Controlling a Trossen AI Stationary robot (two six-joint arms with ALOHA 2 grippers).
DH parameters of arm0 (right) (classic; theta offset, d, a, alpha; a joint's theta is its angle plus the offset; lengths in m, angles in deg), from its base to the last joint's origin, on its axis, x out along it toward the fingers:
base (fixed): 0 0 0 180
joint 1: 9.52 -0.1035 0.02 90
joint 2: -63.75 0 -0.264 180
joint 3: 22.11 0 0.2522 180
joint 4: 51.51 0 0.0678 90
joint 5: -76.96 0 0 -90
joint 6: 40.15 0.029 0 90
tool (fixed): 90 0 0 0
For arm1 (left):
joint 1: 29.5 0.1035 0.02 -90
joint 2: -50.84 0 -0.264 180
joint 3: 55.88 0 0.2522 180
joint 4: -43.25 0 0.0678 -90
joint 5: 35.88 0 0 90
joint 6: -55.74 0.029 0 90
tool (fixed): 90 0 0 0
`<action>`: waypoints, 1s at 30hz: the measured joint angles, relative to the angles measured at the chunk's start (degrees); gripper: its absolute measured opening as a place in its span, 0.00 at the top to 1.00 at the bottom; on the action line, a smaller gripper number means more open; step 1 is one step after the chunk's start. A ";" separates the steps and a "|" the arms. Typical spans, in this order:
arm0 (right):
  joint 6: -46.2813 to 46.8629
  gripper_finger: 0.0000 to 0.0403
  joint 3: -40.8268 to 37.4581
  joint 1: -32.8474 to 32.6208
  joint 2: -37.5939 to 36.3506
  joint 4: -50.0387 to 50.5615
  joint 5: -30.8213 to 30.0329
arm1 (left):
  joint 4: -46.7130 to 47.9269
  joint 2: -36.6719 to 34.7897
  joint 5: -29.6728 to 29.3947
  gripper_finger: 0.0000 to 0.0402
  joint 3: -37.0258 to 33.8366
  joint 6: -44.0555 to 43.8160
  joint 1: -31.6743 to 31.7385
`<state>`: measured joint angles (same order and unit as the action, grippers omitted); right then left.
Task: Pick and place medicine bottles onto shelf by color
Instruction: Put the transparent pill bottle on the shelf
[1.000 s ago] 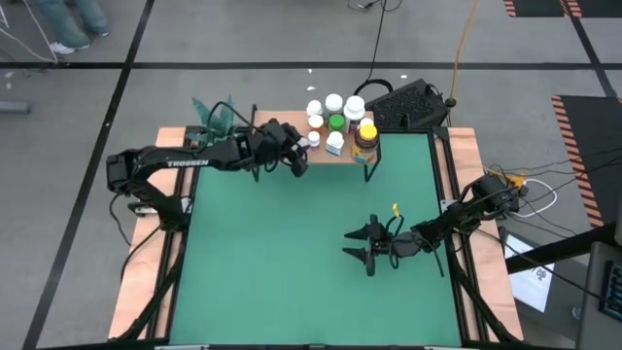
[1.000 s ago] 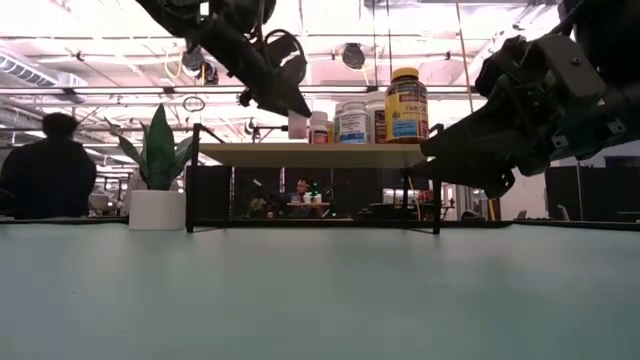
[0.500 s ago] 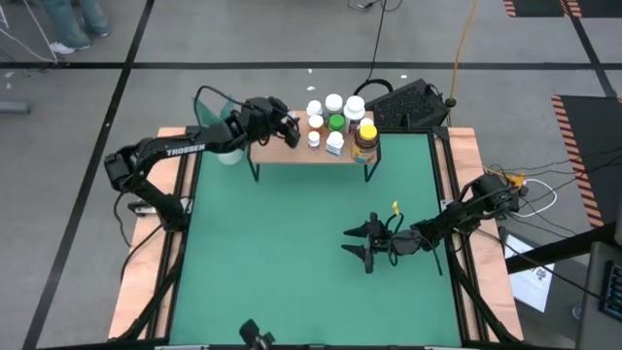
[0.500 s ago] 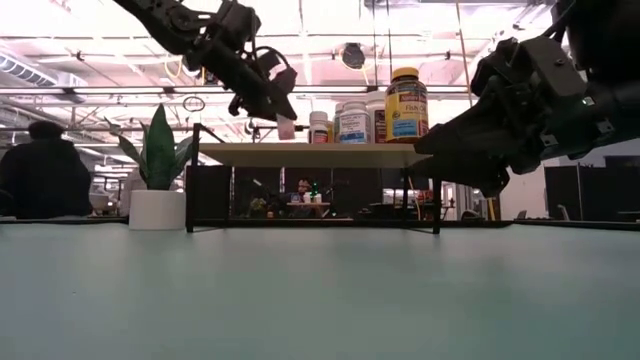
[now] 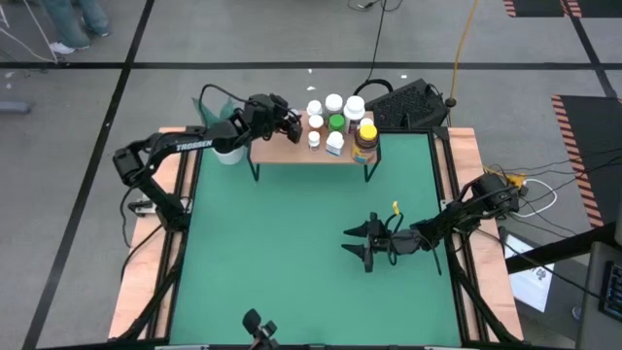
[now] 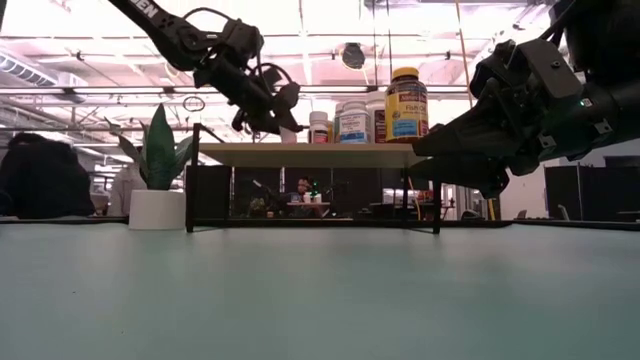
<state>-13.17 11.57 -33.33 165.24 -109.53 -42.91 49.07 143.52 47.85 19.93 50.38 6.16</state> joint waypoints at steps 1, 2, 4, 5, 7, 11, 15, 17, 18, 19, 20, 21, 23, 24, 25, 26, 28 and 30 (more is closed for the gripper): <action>0.02 0.47 0.00 0.00 0.00 0.05 0.00 | -0.68 0.30 0.03 0.60 0.11 0.02 -0.05; 0.02 0.47 0.00 -0.01 0.00 0.05 0.01 | -0.88 0.54 0.07 0.60 0.15 -0.14 -0.13; 0.02 0.47 0.00 -0.01 0.00 0.05 0.02 | 0.07 0.77 0.11 0.60 0.02 -0.49 0.08; 0.02 0.47 0.00 -0.01 0.00 0.05 0.02 | 0.07 0.76 0.15 0.60 0.04 -0.63 0.09; 0.02 0.47 0.00 -0.01 0.00 0.05 0.04 | -0.12 0.69 0.24 0.60 0.04 -0.61 0.08; 0.00 0.47 0.00 -0.01 0.00 0.05 0.06 | 0.05 0.69 0.24 0.60 0.04 -0.36 0.07; 0.00 0.47 0.00 -0.01 0.00 0.05 0.07 | 0.02 0.69 0.24 0.60 0.04 0.78 0.07; 0.00 0.47 0.00 -0.01 0.00 0.05 0.07 | -0.05 0.69 0.25 0.60 0.04 1.46 0.07; 0.00 0.47 0.00 -0.01 0.00 0.05 0.07 | -0.12 0.69 0.24 0.60 0.04 2.07 0.07; 0.00 0.47 0.00 -0.01 0.00 0.06 0.07 | -0.25 0.69 0.24 0.60 0.04 2.59 0.07; 0.00 0.47 0.00 -0.01 0.00 0.05 0.07 | -0.49 0.69 0.24 0.59 0.04 2.91 0.07; 0.00 0.47 0.00 -0.01 0.00 0.05 0.07 | -0.86 0.69 0.24 0.57 0.04 3.31 0.07; 0.00 0.47 0.00 -0.01 0.00 0.05 0.09 | -1.50 0.69 0.24 0.53 0.04 3.77 0.07; 0.10 0.47 0.00 -0.01 0.00 0.06 0.09 | -1.83 0.69 0.24 0.50 0.04 3.80 0.07; 0.49 0.47 0.00 -0.01 0.00 0.09 0.10 | -2.09 0.69 0.24 0.47 0.04 3.80 0.07; 0.85 0.47 0.00 -0.01 0.00 0.16 0.14 | -2.25 0.69 0.24 0.44 0.04 3.81 0.07; 1.03 0.47 0.00 -0.01 0.00 0.42 0.27 | -2.31 0.69 0.24 0.38 0.04 4.10 0.07; 1.05 0.47 0.00 -0.01 0.00 0.53 0.33 | -2.23 0.69 0.24 0.33 0.04 4.17 0.07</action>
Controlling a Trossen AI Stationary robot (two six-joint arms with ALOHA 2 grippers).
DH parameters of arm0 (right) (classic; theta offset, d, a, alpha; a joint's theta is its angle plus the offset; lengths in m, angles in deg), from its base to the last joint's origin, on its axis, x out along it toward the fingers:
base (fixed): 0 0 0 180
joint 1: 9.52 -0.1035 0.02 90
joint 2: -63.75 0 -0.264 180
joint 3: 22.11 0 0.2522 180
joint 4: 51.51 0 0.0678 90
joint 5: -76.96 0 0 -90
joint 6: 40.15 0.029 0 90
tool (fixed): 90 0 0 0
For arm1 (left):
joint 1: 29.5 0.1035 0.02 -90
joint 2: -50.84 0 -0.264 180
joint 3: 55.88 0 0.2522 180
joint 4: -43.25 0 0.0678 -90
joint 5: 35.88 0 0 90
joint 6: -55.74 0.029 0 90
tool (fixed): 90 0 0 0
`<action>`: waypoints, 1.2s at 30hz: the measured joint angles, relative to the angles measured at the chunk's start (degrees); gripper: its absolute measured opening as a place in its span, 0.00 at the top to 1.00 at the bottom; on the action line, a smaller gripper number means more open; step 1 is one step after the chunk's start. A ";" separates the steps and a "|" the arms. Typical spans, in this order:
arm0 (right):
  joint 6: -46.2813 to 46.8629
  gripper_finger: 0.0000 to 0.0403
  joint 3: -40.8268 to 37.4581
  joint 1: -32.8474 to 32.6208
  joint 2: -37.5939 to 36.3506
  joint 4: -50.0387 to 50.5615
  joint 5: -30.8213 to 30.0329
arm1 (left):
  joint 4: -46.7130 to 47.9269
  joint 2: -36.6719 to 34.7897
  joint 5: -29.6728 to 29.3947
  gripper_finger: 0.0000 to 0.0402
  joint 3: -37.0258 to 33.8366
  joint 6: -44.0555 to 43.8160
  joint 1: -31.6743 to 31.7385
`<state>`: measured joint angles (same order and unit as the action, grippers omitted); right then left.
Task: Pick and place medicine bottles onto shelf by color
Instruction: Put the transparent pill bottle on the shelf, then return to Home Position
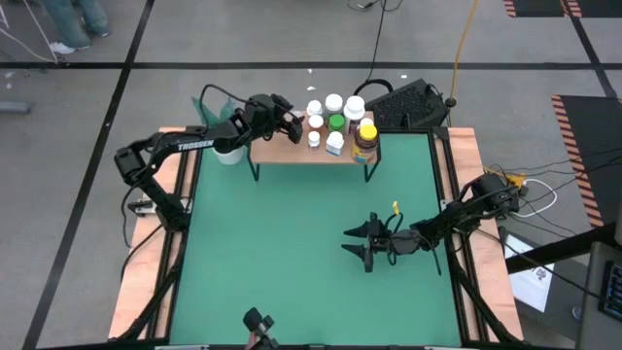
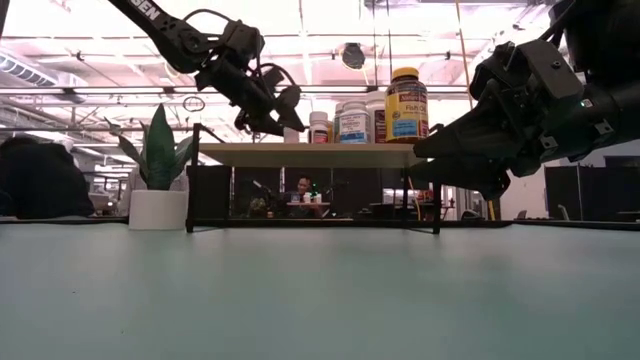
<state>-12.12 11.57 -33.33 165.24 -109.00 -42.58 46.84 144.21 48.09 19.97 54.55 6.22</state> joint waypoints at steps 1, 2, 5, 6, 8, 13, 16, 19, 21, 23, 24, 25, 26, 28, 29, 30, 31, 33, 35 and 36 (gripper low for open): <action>0.00 0.47 0.00 0.00 0.00 0.00 0.00 | 0.00 0.00 0.00 0.31 0.00 0.00 0.00; 0.00 0.47 0.00 0.00 0.00 0.00 0.00 | 0.04 0.00 0.00 0.29 0.02 -0.01 0.00; 0.01 0.47 0.00 -0.02 0.00 0.54 1.29 | 2.36 -0.73 0.09 0.25 0.00 0.19 -0.26; 0.04 0.47 0.02 -0.08 0.00 0.97 1.48 | 4.25 -1.64 0.27 0.25 0.00 1.14 -0.37; 0.39 0.47 0.02 -0.27 0.00 1.78 1.82 | 8.72 -4.53 0.47 0.25 0.00 3.34 -0.73; -0.69 0.47 0.02 -0.28 0.02 3.87 2.59 | 21.75 -14.41 0.49 0.28 0.03 3.55 -2.93; -1.35 0.47 0.02 -0.29 0.02 3.75 3.44 | 25.50 -20.33 0.20 0.32 -2.49 2.42 -6.82; -1.85 0.47 0.02 -0.44 0.02 2.33 6.20 | 18.90 -25.73 -0.87 0.37 -10.49 1.22 -13.27; -2.87 0.47 0.18 -0.87 0.02 1.57 7.30 | 11.49 -29.06 -1.75 0.41 -17.33 -0.46 -18.15; -4.93 0.47 0.76 -1.70 0.02 1.35 7.29 | 2.33 -31.59 -2.04 0.45 -24.13 -0.96 -23.29; -6.39 0.48 1.34 -2.06 0.02 1.24 7.30 | -2.56 -32.35 -2.22 0.47 -27.27 -0.96 -25.74; -8.05 0.49 2.07 -2.43 0.02 1.20 7.31 | -6.61 -32.97 -2.59 0.49 -30.34 -0.98 -28.06; -10.25 0.51 2.91 -2.78 0.02 1.21 7.34 | -9.94 -33.31 -2.92 0.51 -33.09 -0.98 -30.36; -16.07 0.55 4.92 -3.13 0.02 1.22 9.10 | -16.35 -33.62 -3.42 0.56 -37.42 0.07 -34.51; -19.53 0.57 5.78 -3.28 0.02 1.20 10.49 | -18.35 -34.23 -3.62 0.58 -39.11 1.00 -36.47; -22.85 0.60 6.67 -3.30 -0.11 1.20 11.95 | -19.38 -35.22 -3.77 0.60 -40.30 1.96 -38.27; -25.92 0.63 7.24 -3.32 -0.53 1.33 12.91 | -19.62 -36.39 -4.15 0.63 -40.96 2.39 -40.00; -30.67 0.70 7.82 -3.13 -1.68 1.21 13.25 | -18.68 -39.68 -5.80 0.67 -41.66 2.93 -42.86; -34.93 0.77 7.59 -2.61 -3.85 2.52 13.19 | -15.13 -43.73 -7.25 0.72 -41.77 3.73 -45.22; -36.92 0.80 7.31 -2.28 -5.59 3.83 13.16 | -13.44 -45.76 -7.65 0.73 -41.77 4.05 -46.26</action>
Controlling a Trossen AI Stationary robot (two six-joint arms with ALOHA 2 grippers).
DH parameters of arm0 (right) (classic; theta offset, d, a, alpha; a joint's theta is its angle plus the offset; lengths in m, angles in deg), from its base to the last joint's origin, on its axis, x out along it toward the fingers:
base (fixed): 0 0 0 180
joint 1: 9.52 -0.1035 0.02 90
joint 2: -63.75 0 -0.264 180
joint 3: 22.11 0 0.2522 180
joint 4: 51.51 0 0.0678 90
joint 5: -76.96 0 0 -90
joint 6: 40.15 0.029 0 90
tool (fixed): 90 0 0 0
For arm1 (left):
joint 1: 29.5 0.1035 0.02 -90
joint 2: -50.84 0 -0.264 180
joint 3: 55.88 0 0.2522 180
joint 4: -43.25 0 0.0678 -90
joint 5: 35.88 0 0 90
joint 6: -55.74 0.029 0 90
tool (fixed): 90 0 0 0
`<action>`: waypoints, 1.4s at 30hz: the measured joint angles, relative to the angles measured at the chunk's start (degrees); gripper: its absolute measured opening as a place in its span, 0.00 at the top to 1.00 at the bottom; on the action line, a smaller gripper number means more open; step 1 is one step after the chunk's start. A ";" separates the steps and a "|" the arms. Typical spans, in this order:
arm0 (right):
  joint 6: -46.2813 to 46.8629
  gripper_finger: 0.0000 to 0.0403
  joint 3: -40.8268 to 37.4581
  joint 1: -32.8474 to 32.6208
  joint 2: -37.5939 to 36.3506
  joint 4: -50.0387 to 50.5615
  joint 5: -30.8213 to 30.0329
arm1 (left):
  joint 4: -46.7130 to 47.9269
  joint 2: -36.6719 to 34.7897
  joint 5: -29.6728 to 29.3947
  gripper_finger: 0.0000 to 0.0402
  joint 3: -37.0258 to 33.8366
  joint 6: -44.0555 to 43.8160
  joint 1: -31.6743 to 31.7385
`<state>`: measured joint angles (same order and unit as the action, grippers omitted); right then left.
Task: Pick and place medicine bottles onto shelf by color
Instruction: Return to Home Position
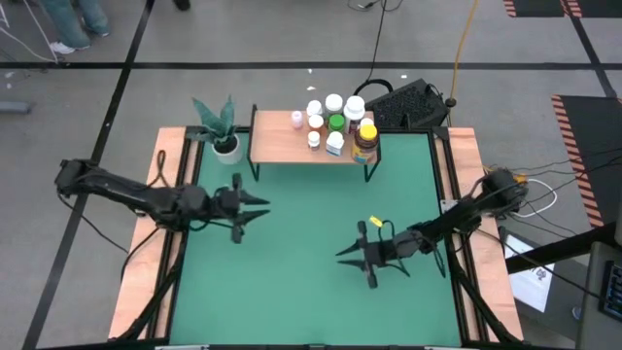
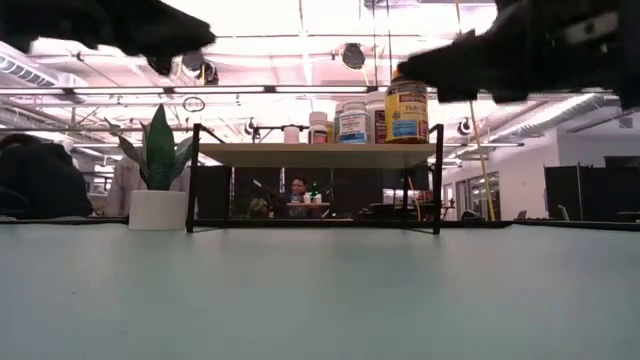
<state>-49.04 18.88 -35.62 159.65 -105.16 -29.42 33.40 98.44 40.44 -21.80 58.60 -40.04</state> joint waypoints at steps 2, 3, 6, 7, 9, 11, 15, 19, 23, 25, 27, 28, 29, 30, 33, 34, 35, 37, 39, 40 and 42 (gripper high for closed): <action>-3.57 0.87 -0.48 0.85 -4.47 2.92 0.04 | 3.70 -4.23 -1.03 0.77 -0.02 0.58 -1.74; -4.85 0.90 -1.03 1.36 -7.20 4.60 0.07 | 4.86 -6.11 -1.72 0.79 -0.02 1.17 -2.59; -6.87 0.98 -2.74 2.97 -16.14 9.37 0.10 | 10.25 -11.44 -4.89 0.83 -0.02 3.04 -4.44; -7.20 0.99 -3.29 3.43 -19.23 10.82 0.13 | 11.66 -12.87 -5.80 0.85 -0.02 3.26 -4.85; -7.41 0.99 -4.41 4.34 -25.69 13.84 0.60 | 14.98 -15.42 -6.78 0.88 -0.02 3.28 -5.24; -6.78 0.98 -5.53 5.10 -31.76 17.37 1.72 | 17.30 -17.17 -6.97 0.91 -0.02 3.30 -5.48; -2.57 1.00 -8.40 5.13 -43.08 26.23 1.42 | 20.03 -19.13 -6.99 0.96 -0.69 4.02 -6.17; 0.93 1.00 -12.20 5.13 -50.89 27.82 1.49 | 18.68 -20.42 -6.95 0.99 -3.20 6.14 -6.33; 1.14 1.00 -15.30 4.97 -55.26 27.85 3.11 | 16.30 -22.52 -6.95 0.96 -5.40 6.35 -5.73; 0.99 1.00 -15.92 4.94 -56.10 27.84 4.27 | 16.29 -23.51 -6.95 0.95 -6.22 6.50 -5.31; 0.64 1.00 -16.05 5.00 -56.60 27.84 4.50 | 16.23 -24.42 -6.95 0.95 -7.20 6.99 -4.81; 0.37 1.00 -16.05 5.00 -56.78 27.83 4.50 | 16.07 -24.96 -6.95 0.95 -7.89 7.17 -4.66; 0.24 1.00 -16.05 5.01 -56.95 28.17 4.59 | 15.72 -25.40 -6.95 0.95 -8.54 7.19 -4.48; 0.31 1.00 -16.05 5.00 -57.19 28.64 4.66 | 15.09 -25.79 -6.95 0.96 -9.19 7.16 -4.27; 0.39 1.00 -16.05 5.28 -58.58 31.66 4.67 | 14.14 -27.21 -6.94 0.99 -10.69 7.13 -3.80; 0.20 1.00 -16.05 5.66 -59.26 33.00 4.65 | 14.22 -27.68 -6.95 0.99 -10.81 7.17 -3.60; -0.06 1.00 -16.05 6.15 -60.13 34.32 4.63 | 14.28 -28.17 -6.95 0.99 -10.82 7.22 -3.45; -0.18 1.00 -16.05 7.25 -61.98 36.66 4.66 | 14.38 -29.33 -6.95 0.98 -10.82 7.53 -2.91; 0.02 1.00 -16.05 8.36 -64.00 39.36 4.74 | 14.41 -30.73 -6.95 0.96 -10.80 8.22 -2.43; 0.40 1.00 -16.05 8.87 -64.97 40.67 5.15 | 14.60 -31.43 -6.95 0.95 -10.80 8.57 -2.19; 1.35 1.00 -16.05 9.83 -66.77 42.89 7.51 | 14.99 -32.82 -6.95 0.95 -10.73 8.63 -1.82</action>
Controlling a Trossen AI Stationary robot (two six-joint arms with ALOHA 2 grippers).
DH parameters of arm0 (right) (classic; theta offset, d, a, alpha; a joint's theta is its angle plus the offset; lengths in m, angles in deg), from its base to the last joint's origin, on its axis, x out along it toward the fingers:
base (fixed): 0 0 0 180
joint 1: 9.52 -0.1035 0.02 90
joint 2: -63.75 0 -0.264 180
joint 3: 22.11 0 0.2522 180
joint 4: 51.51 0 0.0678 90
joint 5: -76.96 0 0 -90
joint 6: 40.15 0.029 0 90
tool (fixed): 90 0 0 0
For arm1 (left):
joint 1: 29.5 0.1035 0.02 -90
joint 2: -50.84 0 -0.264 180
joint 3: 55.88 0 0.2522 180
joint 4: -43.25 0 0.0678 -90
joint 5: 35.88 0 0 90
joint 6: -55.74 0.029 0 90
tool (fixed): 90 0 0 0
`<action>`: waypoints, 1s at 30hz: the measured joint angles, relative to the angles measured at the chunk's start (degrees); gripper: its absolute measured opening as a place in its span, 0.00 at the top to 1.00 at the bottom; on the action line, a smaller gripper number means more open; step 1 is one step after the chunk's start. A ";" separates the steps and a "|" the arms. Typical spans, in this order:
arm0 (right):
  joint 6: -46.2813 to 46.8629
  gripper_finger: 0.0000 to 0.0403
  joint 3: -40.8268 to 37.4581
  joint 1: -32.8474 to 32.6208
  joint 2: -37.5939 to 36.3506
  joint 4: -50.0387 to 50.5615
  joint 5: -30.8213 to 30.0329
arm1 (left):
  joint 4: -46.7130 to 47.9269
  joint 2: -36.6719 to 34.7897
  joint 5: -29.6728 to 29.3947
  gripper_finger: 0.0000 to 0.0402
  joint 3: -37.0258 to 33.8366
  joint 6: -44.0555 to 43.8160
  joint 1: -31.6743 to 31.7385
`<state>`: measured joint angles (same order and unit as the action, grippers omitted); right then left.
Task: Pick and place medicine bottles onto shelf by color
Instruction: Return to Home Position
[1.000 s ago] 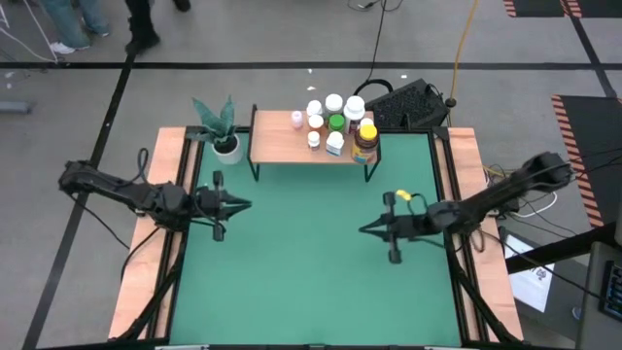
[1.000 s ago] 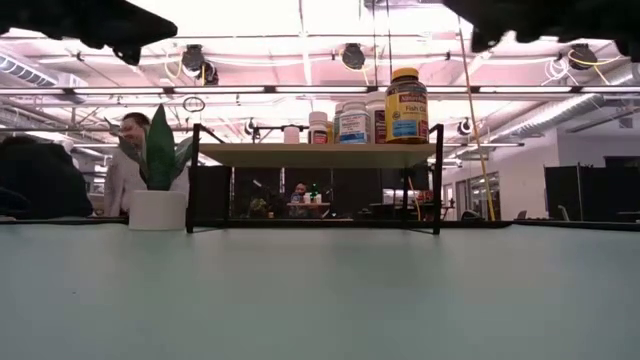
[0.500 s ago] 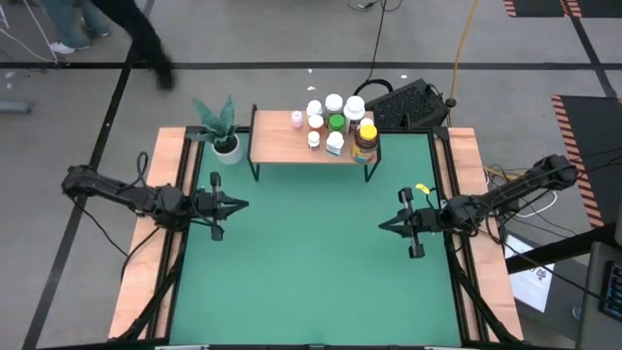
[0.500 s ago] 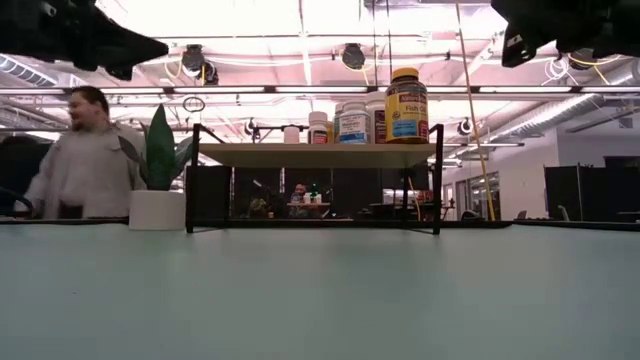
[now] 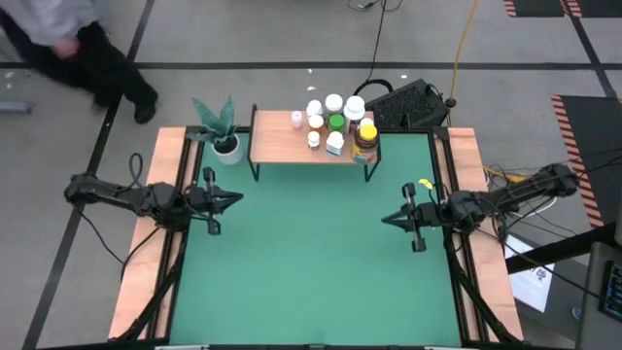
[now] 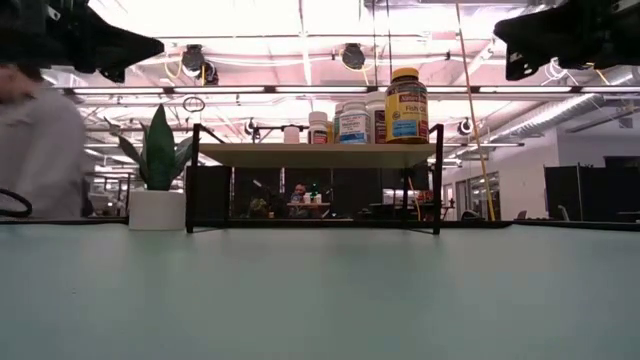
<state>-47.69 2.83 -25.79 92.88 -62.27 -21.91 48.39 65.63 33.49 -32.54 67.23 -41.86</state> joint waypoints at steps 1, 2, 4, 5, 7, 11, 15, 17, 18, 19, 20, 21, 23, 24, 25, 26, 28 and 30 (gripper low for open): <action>0.76 1.00 0.00 0.28 -0.78 1.01 1.09 | 0.66 -0.64 0.00 0.95 0.00 -0.06 0.12; 1.47 1.00 0.00 0.52 -1.49 1.83 1.69 | 1.56 -1.26 -0.02 0.95 0.00 -0.17 0.15; 2.22 1.00 0.00 0.54 -2.63 3.12 1.69 | 3.69 -2.36 -0.01 0.97 0.00 -0.79 0.13; 2.31 1.00 0.00 0.54 -3.14 3.86 1.69 | 4.68 -2.81 -0.01 0.98 0.00 -1.26 0.13; 2.32 1.00 0.00 0.54 -3.83 4.70 1.69 | 6.67 -3.69 0.00 0.99 0.00 -2.13 0.13; 1.24 1.00 0.00 0.54 -5.10 5.93 1.69 | 9.04 -5.14 0.00 0.97 0.00 -3.02 0.13; 0.61 1.00 0.00 0.54 -7.11 7.90 1.69 | 9.62 -6.61 0.00 0.95 0.00 -3.04 0.13; 0.63 1.00 0.00 0.54 -8.45 8.93 1.69 | 10.07 -7.59 0.02 0.96 0.00 -2.97 0.13; 0.63 1.00 0.00 0.54 -9.08 9.52 1.69 | 10.28 -8.20 0.04 0.97 0.00 -2.91 0.13; 0.63 1.00 0.00 0.54 -9.74 10.21 1.69 | 10.34 -8.80 0.05 0.98 0.00 -2.91 0.13; 0.63 1.00 0.00 0.54 -10.40 10.82 1.69 | 10.46 -9.43 0.05 0.99 0.00 -2.91 0.13; 0.65 1.00 0.00 0.54 -11.00 11.41 1.69 | 10.89 -10.09 0.05 0.99 0.00 -2.89 0.13; 0.94 1.00 0.00 0.54 -11.99 12.54 1.71 | 12.36 -11.38 0.15 0.99 0.00 -3.02 0.13; 1.39 1.00 0.00 0.54 -12.39 13.18 1.71 | 13.23 -12.01 0.17 0.98 0.00 -3.18 0.13; 1.95 1.00 0.00 0.54 -12.68 13.80 1.76 | 14.11 -12.56 0.22 0.97 0.00 -3.56 0.13; 2.35 1.00 -0.02 0.54 -12.86 14.14 2.01 | 14.87 -13.01 0.49 0.96 0.00 -4.04 0.13; 2.49 1.00 -0.96 0.54 -13.13 12.91 3.33 | 16.29 -13.61 1.27 0.95 0.00 -4.73 0.13; 2.32 1.00 -2.75 0.52 -13.39 10.77 4.65 | 17.13 -13.77 1.59 0.95 0.00 -5.39 0.13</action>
<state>-45.37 0.08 -25.27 79.50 -51.50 -17.26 65.52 51.86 35.08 -32.53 61.84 -41.73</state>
